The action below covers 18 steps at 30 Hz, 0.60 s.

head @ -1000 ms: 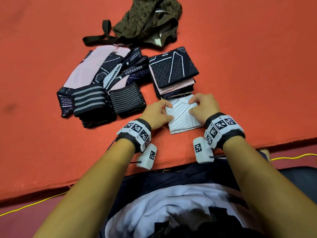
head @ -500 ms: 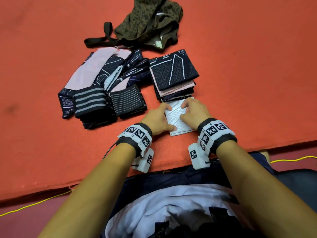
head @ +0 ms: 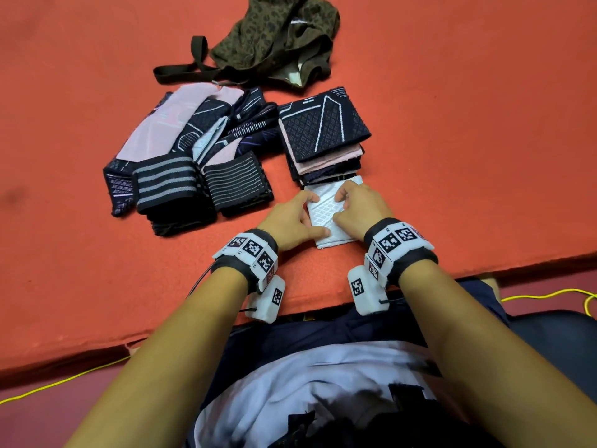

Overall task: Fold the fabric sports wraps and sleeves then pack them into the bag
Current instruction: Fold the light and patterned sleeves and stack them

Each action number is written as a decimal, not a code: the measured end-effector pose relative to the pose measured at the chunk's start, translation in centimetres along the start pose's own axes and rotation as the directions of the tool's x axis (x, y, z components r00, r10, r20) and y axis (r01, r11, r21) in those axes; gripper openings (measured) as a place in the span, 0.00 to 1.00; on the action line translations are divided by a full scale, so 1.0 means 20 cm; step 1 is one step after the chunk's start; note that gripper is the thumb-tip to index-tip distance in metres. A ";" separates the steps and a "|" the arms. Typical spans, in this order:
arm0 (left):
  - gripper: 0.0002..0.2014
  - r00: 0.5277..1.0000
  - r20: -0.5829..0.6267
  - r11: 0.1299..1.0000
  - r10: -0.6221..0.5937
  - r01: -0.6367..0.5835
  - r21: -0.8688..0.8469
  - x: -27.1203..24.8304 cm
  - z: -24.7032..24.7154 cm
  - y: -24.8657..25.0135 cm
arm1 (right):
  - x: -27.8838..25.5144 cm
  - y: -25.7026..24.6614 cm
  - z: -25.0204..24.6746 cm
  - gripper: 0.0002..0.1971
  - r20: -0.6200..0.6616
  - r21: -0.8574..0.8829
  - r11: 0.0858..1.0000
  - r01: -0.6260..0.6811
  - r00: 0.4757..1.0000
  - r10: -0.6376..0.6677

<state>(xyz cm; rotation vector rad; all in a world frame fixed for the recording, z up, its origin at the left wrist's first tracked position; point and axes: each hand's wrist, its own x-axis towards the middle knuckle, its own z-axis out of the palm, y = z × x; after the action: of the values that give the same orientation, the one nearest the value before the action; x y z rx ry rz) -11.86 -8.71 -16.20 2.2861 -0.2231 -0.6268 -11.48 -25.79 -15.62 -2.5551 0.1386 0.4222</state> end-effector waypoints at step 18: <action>0.08 0.995 -0.097 0.991 -0.023 0.010 -0.133 -0.10 -0.19 -0.09 | -0.02 -0.19 -0.02 0.05 0.123 -0.059 0.990 0.126 0.985 -0.118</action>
<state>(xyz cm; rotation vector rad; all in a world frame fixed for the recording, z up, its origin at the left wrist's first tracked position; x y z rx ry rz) -11.74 -4.48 -14.43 2.1858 -0.1116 -0.5197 -11.12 -22.68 -13.24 -2.5785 -0.0774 0.5388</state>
